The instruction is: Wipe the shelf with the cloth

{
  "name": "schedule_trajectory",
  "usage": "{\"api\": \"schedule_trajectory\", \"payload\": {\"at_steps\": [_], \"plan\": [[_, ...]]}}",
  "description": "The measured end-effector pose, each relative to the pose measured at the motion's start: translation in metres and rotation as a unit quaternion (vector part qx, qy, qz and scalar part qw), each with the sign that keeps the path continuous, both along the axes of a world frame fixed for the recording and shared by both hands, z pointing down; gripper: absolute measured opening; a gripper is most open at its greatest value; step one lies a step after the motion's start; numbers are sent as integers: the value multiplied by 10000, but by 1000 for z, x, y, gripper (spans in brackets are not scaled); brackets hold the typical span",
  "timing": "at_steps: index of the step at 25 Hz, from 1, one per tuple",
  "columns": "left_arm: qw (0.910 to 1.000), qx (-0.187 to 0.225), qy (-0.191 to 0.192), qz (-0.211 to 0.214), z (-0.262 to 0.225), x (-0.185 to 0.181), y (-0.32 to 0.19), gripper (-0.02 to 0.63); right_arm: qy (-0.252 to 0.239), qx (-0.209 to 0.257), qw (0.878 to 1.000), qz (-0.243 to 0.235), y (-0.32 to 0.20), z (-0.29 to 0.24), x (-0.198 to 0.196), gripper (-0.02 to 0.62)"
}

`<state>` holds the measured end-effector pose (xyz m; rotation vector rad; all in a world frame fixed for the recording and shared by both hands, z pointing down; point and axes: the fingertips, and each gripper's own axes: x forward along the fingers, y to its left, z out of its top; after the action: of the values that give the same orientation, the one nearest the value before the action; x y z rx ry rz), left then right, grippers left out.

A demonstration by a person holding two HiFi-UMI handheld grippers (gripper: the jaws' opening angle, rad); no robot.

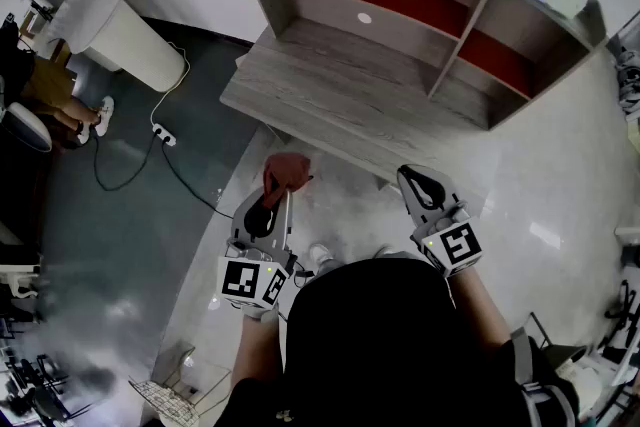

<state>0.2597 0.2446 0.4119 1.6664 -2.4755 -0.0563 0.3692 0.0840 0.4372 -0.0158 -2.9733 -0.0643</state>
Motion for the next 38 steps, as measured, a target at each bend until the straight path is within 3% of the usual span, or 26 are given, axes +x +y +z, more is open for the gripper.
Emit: {"api": "schedule_trajectory", "payload": {"at_steps": [12, 20, 27, 33, 38], "plan": [[9995, 26, 319, 64, 25, -65, 94, 61, 260, 47, 9991, 330, 70, 9, -65, 8], [9974, -94, 626, -333, 55, -120, 140, 61, 544, -27, 9980, 309, 89, 30, -118, 8], [9971, -156, 683, -306, 67, -169, 92, 61, 597, -181, 9975, 319, 40, 48, -181, 8], [9989, -143, 416, -164, 45, -240, 13, 61, 504, -168, 9983, 253, -24, 39, -252, 8], [9996, -84, 269, -48, 24, -291, -52, 61, 737, -174, 9970, 153, -65, 23, -291, 8]]}}
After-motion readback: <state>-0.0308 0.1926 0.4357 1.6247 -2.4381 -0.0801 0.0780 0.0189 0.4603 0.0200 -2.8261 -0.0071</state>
